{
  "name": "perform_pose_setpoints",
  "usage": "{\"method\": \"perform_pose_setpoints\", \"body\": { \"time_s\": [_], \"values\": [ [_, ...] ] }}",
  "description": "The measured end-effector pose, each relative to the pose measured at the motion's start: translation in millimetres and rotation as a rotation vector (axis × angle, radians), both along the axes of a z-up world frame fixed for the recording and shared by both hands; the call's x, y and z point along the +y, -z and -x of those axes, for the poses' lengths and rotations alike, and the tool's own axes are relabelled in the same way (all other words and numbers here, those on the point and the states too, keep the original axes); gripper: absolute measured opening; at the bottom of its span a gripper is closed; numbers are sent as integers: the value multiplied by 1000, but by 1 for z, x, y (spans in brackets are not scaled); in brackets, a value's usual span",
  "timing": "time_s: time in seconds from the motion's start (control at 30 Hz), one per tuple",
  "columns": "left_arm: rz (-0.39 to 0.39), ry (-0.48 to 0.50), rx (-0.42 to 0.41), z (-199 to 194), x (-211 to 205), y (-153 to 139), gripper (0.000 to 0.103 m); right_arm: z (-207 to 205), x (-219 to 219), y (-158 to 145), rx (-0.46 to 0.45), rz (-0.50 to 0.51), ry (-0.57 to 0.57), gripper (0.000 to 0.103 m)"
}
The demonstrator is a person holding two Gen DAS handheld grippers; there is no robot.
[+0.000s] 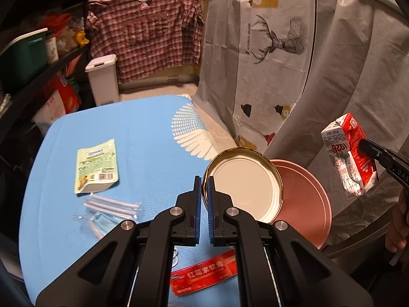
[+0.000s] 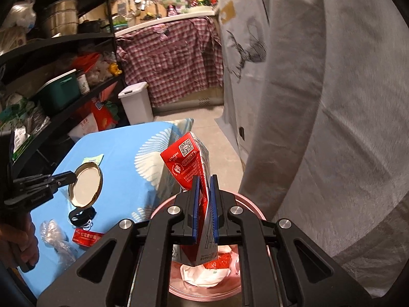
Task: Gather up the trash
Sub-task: 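Carry the jar lid with the left tool while the right tool carries the carton over the bin, then open the left tool to drop the lid while the right tool drops the carton into the bin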
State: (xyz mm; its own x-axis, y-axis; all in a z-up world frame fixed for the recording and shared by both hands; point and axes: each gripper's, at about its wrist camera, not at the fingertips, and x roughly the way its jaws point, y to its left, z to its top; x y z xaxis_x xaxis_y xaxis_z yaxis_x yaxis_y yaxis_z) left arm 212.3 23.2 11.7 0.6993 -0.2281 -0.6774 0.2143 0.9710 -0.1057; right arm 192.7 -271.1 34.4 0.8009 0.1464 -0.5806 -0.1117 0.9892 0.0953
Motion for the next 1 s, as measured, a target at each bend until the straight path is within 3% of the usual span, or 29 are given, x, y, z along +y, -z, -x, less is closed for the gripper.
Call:
{"method": "perform_pose_setpoints", "body": {
  "time_s": [0.5, 1.0],
  "values": [
    [-5, 112, 36, -16, -59, 24, 5, -16, -10, 17, 46, 19, 20, 9],
    [-5, 140, 54, -22, -86, 35, 5, -25, -16, 27, 92, 16, 25, 9]
  ]
}}
